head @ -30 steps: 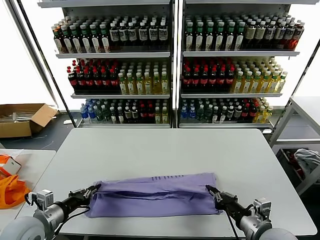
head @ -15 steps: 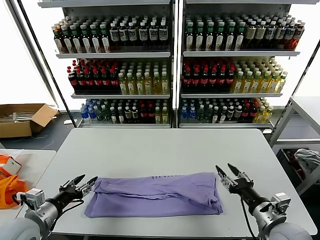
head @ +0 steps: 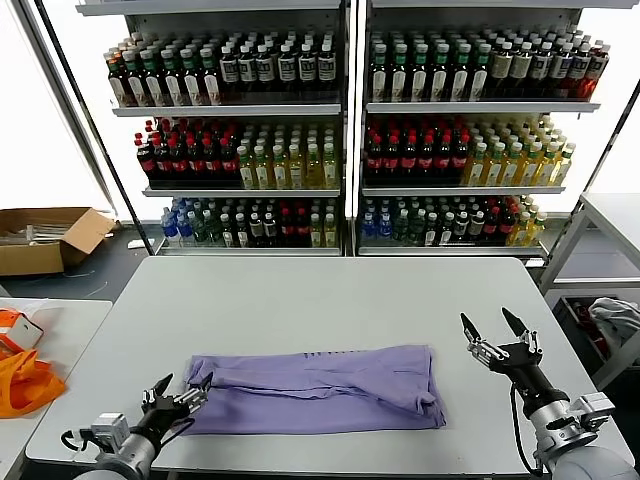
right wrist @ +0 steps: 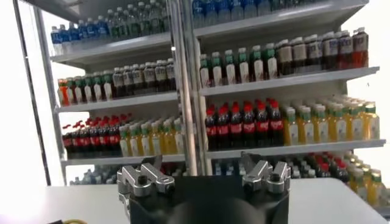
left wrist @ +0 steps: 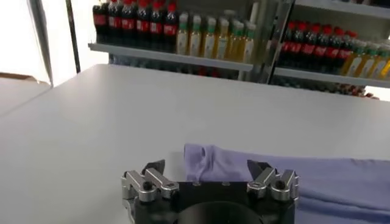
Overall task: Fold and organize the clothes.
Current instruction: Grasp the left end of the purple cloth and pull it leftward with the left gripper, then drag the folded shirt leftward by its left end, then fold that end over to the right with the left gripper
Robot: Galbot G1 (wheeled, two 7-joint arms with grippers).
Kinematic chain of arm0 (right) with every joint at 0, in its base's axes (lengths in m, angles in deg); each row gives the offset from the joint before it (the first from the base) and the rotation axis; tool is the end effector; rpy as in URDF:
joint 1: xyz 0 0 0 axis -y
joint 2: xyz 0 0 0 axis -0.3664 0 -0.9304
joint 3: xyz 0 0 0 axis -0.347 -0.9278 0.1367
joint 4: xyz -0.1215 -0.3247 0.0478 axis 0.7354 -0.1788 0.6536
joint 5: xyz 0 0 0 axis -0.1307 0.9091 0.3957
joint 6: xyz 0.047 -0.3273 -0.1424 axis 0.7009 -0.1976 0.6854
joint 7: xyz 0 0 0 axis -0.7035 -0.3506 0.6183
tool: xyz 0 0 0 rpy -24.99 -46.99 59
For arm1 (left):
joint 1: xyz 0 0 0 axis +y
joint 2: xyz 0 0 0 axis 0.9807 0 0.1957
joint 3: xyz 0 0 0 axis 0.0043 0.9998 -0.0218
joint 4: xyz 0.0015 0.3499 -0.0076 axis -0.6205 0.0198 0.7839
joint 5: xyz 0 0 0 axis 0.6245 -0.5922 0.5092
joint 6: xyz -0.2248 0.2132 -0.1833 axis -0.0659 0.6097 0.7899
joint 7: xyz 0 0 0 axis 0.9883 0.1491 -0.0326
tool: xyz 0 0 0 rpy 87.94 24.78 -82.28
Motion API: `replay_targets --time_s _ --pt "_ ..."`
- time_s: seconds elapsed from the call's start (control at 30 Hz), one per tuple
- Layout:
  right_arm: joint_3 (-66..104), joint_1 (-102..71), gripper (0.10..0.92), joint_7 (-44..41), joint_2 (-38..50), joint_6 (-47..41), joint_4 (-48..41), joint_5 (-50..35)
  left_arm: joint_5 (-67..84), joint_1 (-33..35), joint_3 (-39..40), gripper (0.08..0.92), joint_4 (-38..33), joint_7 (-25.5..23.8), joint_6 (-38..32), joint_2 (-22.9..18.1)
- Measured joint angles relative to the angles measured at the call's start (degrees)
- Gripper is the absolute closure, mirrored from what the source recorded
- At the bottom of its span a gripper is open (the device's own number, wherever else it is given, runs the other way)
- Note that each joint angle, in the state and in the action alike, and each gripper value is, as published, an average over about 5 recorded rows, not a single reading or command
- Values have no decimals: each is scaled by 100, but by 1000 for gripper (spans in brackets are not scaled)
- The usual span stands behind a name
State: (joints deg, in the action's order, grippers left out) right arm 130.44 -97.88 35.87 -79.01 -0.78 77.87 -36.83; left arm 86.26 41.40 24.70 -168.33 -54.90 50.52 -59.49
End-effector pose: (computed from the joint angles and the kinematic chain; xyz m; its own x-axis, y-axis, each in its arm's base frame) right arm 0.2131 -0.1465 -0.2451 -0.9835 -0.1808 -0.0051 -0.1805 0.9790 0.0942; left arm 0.1987 0.1078 -0.3059 -0.8825 0.0963 0.4604 0.0314 0.9887 -0.1466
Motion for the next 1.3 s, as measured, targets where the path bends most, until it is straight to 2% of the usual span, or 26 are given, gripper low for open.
replay_targets --time_s 0.13,0.6,0.8,0.97,1.3 --pt "64 -43 203 54 -2 75 75 -36 -133 -20 152 241 87 121 -37 -140" --pt "172 -177 203 239 -26 86 419 -218 -348 49 362 645 196 215 -239 -360" --pt "262 -241 203 275 31 40 530 -279 -272 -19 330 818 311 156 -379 -283" --pt "338 -278 203 320 68 -4 629 -335 -45 -106 31 899 418 55 -411 35" --pt "311 -282 203 420 -80 -129 809 -348 521 -190 -1437 905 1036 -611 -566 1354"
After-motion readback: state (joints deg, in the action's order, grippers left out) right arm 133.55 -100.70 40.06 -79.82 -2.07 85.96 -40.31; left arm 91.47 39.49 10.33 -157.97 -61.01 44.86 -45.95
